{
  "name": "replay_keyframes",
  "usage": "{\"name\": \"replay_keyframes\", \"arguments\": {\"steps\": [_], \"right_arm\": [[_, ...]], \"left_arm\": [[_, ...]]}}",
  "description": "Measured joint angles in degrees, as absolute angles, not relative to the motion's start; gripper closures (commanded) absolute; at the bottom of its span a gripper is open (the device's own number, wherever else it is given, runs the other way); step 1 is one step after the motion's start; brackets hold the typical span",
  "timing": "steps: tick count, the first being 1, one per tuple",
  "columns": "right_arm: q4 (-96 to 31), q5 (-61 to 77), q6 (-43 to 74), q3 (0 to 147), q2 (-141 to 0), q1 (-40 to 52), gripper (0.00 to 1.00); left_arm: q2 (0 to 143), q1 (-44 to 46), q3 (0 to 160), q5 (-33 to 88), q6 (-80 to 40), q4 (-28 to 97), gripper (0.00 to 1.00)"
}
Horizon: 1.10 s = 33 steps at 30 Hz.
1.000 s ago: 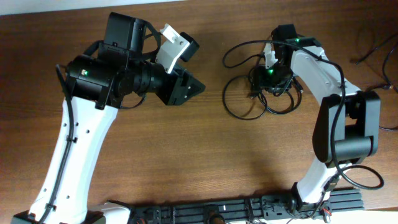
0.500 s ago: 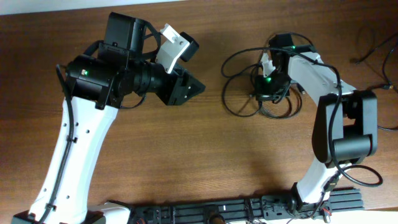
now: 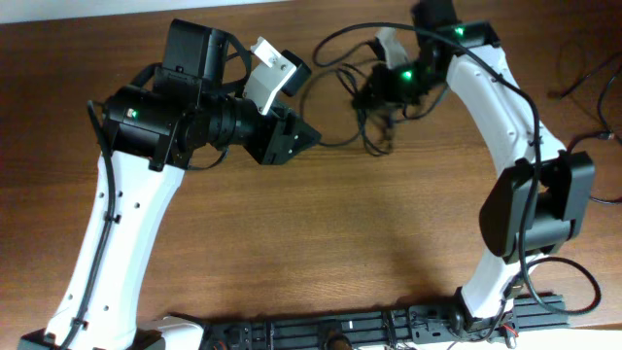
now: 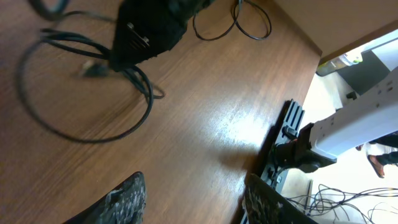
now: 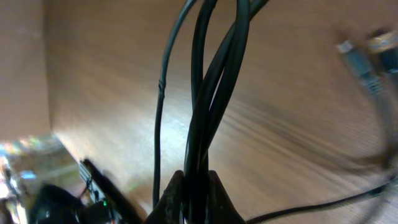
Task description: Untangle cables
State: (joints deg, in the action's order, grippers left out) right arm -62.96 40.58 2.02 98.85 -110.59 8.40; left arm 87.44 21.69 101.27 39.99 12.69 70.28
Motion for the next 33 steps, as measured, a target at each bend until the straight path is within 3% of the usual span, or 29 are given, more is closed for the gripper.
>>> {"name": "replay_keyframes", "arguments": {"steps": [7, 20, 33], "right_arm": [[-67.92, 35.00, -1.76, 112.62, -110.61, 14.39, 0.96], [-69.82, 27.83, -1.89, 124.25, -110.61, 14.90, 0.96], [-70.94, 27.46, 10.35, 131.92, -110.65, 14.90, 0.96]], "left_arm": [[87.44, 21.71, 101.16, 38.02, 12.78, 70.52, 0.48], [87.42, 21.69, 95.11, 33.56, 17.89, 68.73, 0.46], [88.64, 21.69, 95.09, 31.51, 18.31, 60.18, 0.48]]}}
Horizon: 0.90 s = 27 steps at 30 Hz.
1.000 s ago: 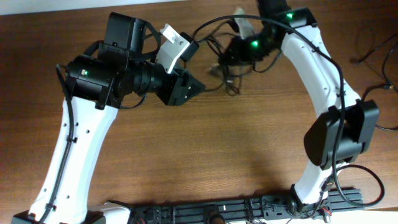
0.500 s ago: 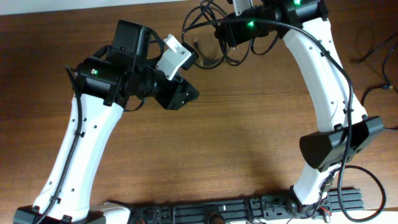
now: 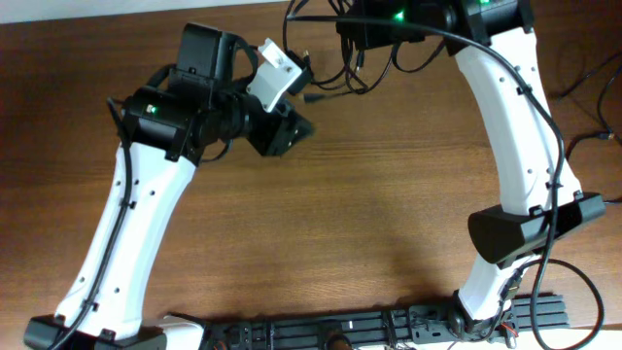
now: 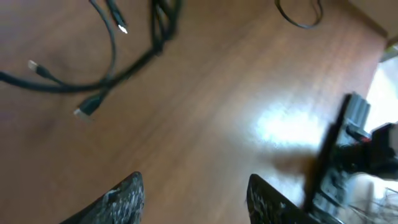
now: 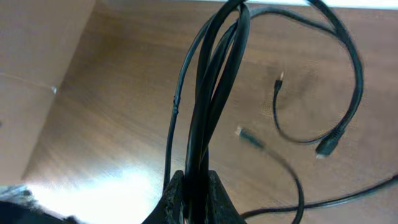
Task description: Untangle cables
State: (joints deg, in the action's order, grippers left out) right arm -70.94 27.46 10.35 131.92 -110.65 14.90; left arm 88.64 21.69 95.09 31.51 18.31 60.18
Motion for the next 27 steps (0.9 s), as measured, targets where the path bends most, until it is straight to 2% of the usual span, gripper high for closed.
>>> {"name": "replay_keyframes", "arguments": {"steps": [4, 8, 16, 21, 22, 23, 24, 26, 27], "right_arm": [[-73.73, 29.04, 13.45, 132.97, -110.65, 14.87, 0.96], [-74.87, 32.97, 15.07, 132.99, -110.65, 14.87, 0.96], [-73.23, 37.39, 18.06, 132.99, -110.65, 13.93, 0.96], [-71.22, 40.58, 19.75, 133.03, -110.65, 13.15, 0.96], [-71.05, 40.80, 20.08, 133.05, -110.65, 13.15, 0.96], [-71.02, 41.12, 20.51, 133.08, -110.65, 13.15, 0.96], [-71.02, 41.52, 20.86, 133.08, -110.65, 13.15, 0.96], [-71.02, 42.35, 21.10, 133.08, -110.65, 13.15, 0.96], [-70.85, 43.05, 21.37, 133.08, -110.65, 13.15, 0.96]], "left_arm": [[90.32, 21.69, 94.87, 28.08, 18.50, 53.06, 0.49], [91.33, 21.69, 94.87, 26.09, 18.52, 47.94, 0.45], [91.61, 21.69, 94.06, 26.28, 24.99, 48.53, 0.38], [91.61, 21.76, 91.20, 30.11, 30.00, 48.38, 0.40], [91.61, 21.76, 91.18, 30.52, 30.50, 48.34, 0.51], [91.61, 21.76, 91.18, 31.11, 31.07, 48.23, 0.71], [91.61, 21.76, 91.18, 31.35, 31.57, 48.16, 0.83], [91.61, 21.74, 91.18, 31.57, 31.79, 48.03, 1.00], [91.61, 21.76, 91.18, 31.73, 32.03, 47.86, 1.00]]}}
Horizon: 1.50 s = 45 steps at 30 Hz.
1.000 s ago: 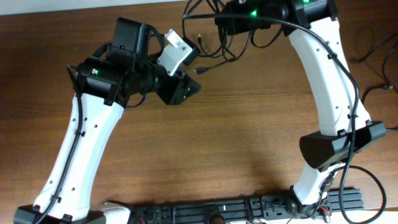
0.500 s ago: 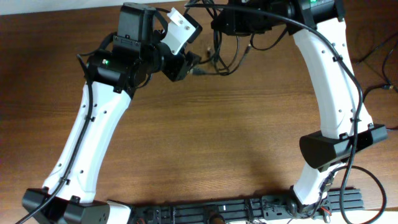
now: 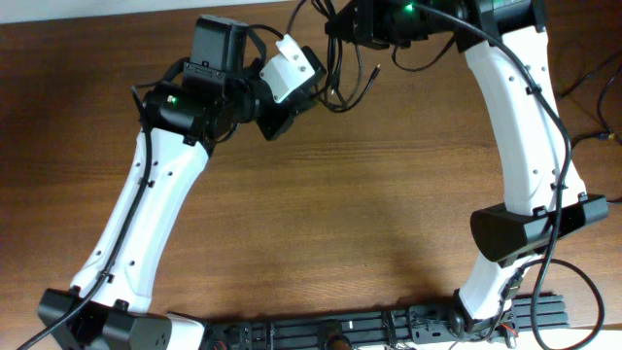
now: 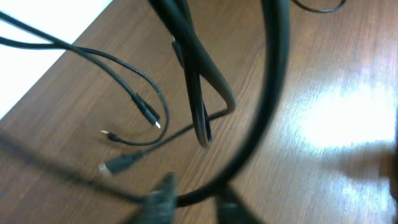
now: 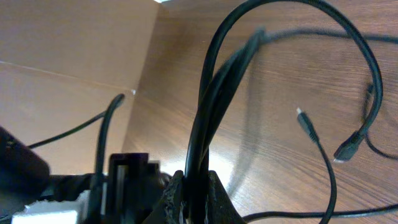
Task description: Untangle cables
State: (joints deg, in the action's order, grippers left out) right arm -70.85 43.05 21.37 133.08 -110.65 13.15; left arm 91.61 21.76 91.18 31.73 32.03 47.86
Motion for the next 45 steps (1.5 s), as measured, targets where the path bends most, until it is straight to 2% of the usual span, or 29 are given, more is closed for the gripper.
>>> {"name": "replay_keyframes", "arguments": {"steps": [6, 12, 14, 20, 23, 27, 32, 38, 43, 45], "right_arm": [[-70.65, 46.52, 22.74, 133.19, -110.65, 13.06, 0.96], [-72.05, 43.05, 22.79, 133.21, -110.65, 11.79, 0.95], [-73.87, 39.81, 22.79, 133.21, -110.65, 10.52, 0.91], [-80.01, 27.86, 17.67, 133.40, -110.65, 5.52, 0.60], [-81.69, 23.03, 16.23, 133.40, -110.65, 3.20, 0.53], [-83.88, 20.56, 15.18, 133.40, -110.65, 2.20, 0.53], [-85.56, 20.75, 6.92, 133.40, -110.65, 2.39, 0.53], [-85.73, 31.07, -3.55, 133.40, -110.65, 2.72, 0.53], [-85.73, 36.29, -7.16, 133.40, -110.65, 5.04, 0.54], [-85.36, 37.19, -7.79, 133.40, -110.65, 7.03, 0.58]], "left_arm": [[91.61, 21.80, 91.11, 32.21, 32.82, 47.51, 1.00], [91.61, 21.74, 91.11, 30.87, 31.44, 47.44, 1.00], [91.61, 21.28, 91.11, 30.52, 30.35, 47.27, 1.00], [91.26, 16.58, 90.98, 29.41, 25.69, 47.09, 1.00], [89.62, 14.85, 90.63, 29.08, 21.87, 45.08, 1.00], [86.02, 13.89, 90.63, 31.75, 17.34, 41.06, 1.00], [82.50, 13.72, 90.61, 35.57, 6.02, 32.64, 1.00], [82.26, 13.47, 90.61, 34.09, -6.04, 29.98, 1.00], [82.26, 13.69, 90.61, 35.31, -8.51, 29.65, 1.00], [82.26, 14.33, 90.61, 35.77, -8.91, 29.17, 1.00]]}}
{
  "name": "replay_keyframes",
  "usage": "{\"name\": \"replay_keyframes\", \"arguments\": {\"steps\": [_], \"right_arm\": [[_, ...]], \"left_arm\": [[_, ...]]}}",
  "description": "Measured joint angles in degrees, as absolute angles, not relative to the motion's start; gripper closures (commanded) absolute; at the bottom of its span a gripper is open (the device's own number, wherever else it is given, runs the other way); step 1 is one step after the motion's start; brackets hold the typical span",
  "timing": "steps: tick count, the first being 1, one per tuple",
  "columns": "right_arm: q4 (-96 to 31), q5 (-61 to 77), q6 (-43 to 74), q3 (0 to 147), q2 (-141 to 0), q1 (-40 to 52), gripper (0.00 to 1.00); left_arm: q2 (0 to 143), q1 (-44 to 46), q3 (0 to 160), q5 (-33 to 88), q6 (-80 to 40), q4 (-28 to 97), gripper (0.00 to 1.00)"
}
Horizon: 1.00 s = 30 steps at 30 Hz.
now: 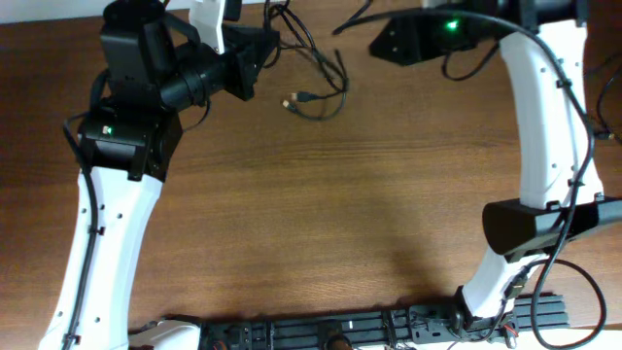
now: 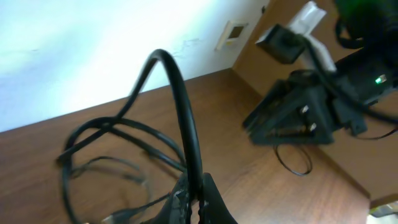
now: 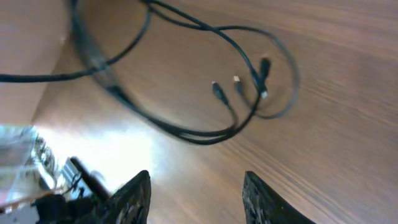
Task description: Untangle cables
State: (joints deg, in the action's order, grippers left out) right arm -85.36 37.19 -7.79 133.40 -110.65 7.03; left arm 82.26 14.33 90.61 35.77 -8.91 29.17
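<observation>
Black cables (image 1: 313, 80) lie in loose loops at the back of the wooden table, with plug ends (image 1: 293, 100) showing. My left gripper (image 1: 260, 44) is shut on one black cable (image 2: 176, 87), which arcs up from the jaws and runs down into the loops. In the left wrist view the gripper (image 2: 199, 196) pinches that cable tightly. My right gripper (image 1: 381, 41) is open to the right of the loops, holding nothing. In the right wrist view the right gripper (image 3: 198, 199) stands wide apart above the table, with the cables (image 3: 239, 99) lying ahead of it.
Another thin cable loop (image 2: 293, 164) lies on the table beyond my right gripper. More wires (image 1: 610, 117) hang at the table's right edge. A white wall (image 2: 93, 37) runs behind the back edge. A black rail (image 1: 389, 329) lines the front.
My right gripper has let go of the cable bundle and stands open, further right. My left gripper has shut on one black cable and moved up and to the left.
My right gripper was shut on a bundle of cables at the back of the table, the left open beside it. Then the bundle hung higher and further back. Then the left fingers stood around one hanging cable. Now the left holds it and the right is open.
</observation>
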Motion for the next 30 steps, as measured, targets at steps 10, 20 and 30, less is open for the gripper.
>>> {"name": "replay_keyframes", "arguments": {"steps": [10, 20, 30], "right_arm": [[-83.31, 33.01, -9.19, 133.40, -110.76, 15.29, 0.75], [-83.07, 30.87, -9.63, 133.40, -113.67, 15.42, 0.96], [-83.22, 21.54, -7.49, 133.40, -114.61, 12.23, 0.96]], "left_arm": [[82.26, 19.77, 90.61, 38.13, -9.54, 27.99, 1.00], [78.41, 19.75, 90.61, 38.11, -9.78, 27.55, 1.00], [69.91, 13.89, 90.61, 37.98, -9.98, 27.35, 1.00]]}}
